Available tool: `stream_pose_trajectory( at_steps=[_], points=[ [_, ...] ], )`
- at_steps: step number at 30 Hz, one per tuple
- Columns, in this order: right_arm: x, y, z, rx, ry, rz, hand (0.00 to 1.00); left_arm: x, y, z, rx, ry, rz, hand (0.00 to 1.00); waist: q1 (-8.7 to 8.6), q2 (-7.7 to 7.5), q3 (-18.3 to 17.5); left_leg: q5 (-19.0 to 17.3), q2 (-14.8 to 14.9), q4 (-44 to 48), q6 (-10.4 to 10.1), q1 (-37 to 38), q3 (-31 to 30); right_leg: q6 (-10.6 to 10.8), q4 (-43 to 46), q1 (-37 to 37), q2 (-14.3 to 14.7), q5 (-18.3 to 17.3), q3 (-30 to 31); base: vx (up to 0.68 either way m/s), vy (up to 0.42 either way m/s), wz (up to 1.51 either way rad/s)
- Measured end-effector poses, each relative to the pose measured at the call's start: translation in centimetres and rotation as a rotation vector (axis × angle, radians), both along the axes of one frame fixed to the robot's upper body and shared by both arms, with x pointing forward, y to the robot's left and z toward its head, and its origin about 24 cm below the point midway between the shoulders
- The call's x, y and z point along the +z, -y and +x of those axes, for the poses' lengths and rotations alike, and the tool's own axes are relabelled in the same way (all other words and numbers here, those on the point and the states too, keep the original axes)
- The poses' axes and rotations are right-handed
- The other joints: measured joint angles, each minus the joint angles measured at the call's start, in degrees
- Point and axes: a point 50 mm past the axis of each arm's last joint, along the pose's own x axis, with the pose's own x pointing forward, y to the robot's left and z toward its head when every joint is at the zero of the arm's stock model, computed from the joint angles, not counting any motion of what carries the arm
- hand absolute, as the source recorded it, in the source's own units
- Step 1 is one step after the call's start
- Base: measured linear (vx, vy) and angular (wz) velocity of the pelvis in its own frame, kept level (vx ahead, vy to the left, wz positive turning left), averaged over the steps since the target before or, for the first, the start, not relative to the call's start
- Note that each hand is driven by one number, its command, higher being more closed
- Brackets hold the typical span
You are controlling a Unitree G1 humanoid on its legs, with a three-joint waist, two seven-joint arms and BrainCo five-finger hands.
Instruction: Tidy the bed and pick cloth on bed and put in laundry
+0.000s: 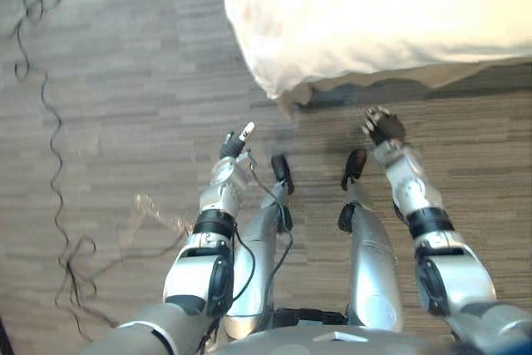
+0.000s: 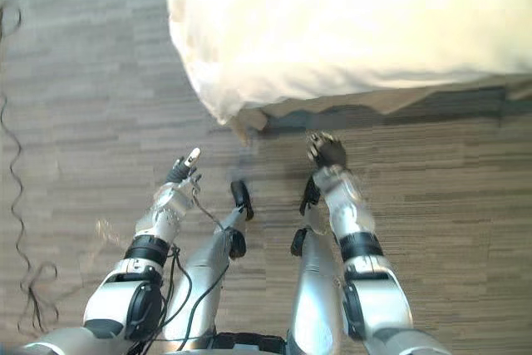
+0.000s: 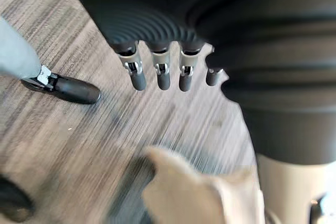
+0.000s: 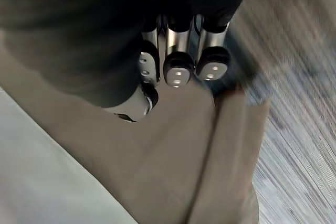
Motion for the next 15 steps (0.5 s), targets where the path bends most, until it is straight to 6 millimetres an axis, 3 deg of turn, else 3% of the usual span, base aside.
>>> stream_pose_trajectory(
  at_steps=[3,6,7,8,10,11,13,15],
  points=[
    [-2.8,2.5,-2.5,-0.093,-0.072,-0.035,1.0,-3.2,0.3,-2.7,-0.052,-0.106,0.033,0.0,-2.68,1.0,-3.03,0.26,-0.04,-2.78,-0.23,5.51,0.04,0.07,-0.48,4.4,0.53,-1.23,-0.34,0.2,-0.01,-0.08],
    [-2.2,5.2,-3.0,-0.174,-0.043,-0.112,1.0,-5.5,-0.3,-5.1,-0.049,-0.197,-0.034,0.0,-3.89,2.21,-3.86,0.14,-0.3,-2.73,-0.35,10.13,0.09,0.83,-0.82,8.96,0.28,-1.77,-0.36,0.19,0.02,-0.09],
    [-1.3,6.7,-3.2,-0.222,-0.003,-0.148,1.0,-6.5,-1.1,-6.3,-0.043,-0.238,-0.061,0.0,-3.97,2.91,-5.45,-0.06,-0.35,-2.72,-0.65,11.47,-0.28,1.23,-1.07,10.51,0.19,-2.04,-1.06,0.11,0.009,-0.02],
    [-1.0,6.9,-3.2,-0.23,0.01,-0.156,1.0,-6.7,-1.4,-6.6,-0.042,-0.245,-0.058,0.0,-4.05,3.04,-5.8,-0.09,-0.33,-2.71,-0.69,11.7,-0.38,1.33,-1.13,10.92,0.18,-2.11,-1.28,0.14,0.004,0.12],
    [1.8,7.9,-2.9,-0.251,0.138,-0.207,1.0,-8.0,-3.0,-8.4,-0.06,-0.306,-0.023,0.0,-4.18,3.22,-8.38,-0.1,-0.17,-2.72,-0.71,13.29,-0.71,1.61,-2.24,13.39,0.36,-2.3,-2.16,0.1,-0.003,0.14],
    [2.8,7.9,-2.8,-0.242,0.181,-0.22,1.0,-8.3,-3.2,-8.9,-0.071,-0.322,-0.009,0.0,-4.1,3.21,-8.79,-0.13,-0.17,-2.71,-0.75,13.78,-0.74,1.61,-2.73,14.15,0.41,-2.3,-2.35,0.06,-0.001,0.08],
    [6.7,7.7,-2.5,-0.161,0.347,-0.276,1.0,-9.8,-3.6,-11.3,-0.087,-0.409,-0.002,0.0,-4.05,3.11,-11.1,-0.42,-0.23,-3.25,-0.86,15.71,-1.36,1.61,-4.7,16.97,0.67,-2.17,-3.02,0.04,0.01,0.07],
    [8.5,7.2,-2.5,-0.094,0.422,-0.302,1.0,-10.9,-3.4,-13.1,-0.103,-0.473,-0.005,0.0,-3.98,3.13,-12.4,-0.98,-0.2,-4.24,-0.62,17.45,-1.81,1.73,-5.87,18.79,1.1,-2.0,-3.25,0.02,0.009,0.0]
  ],
)
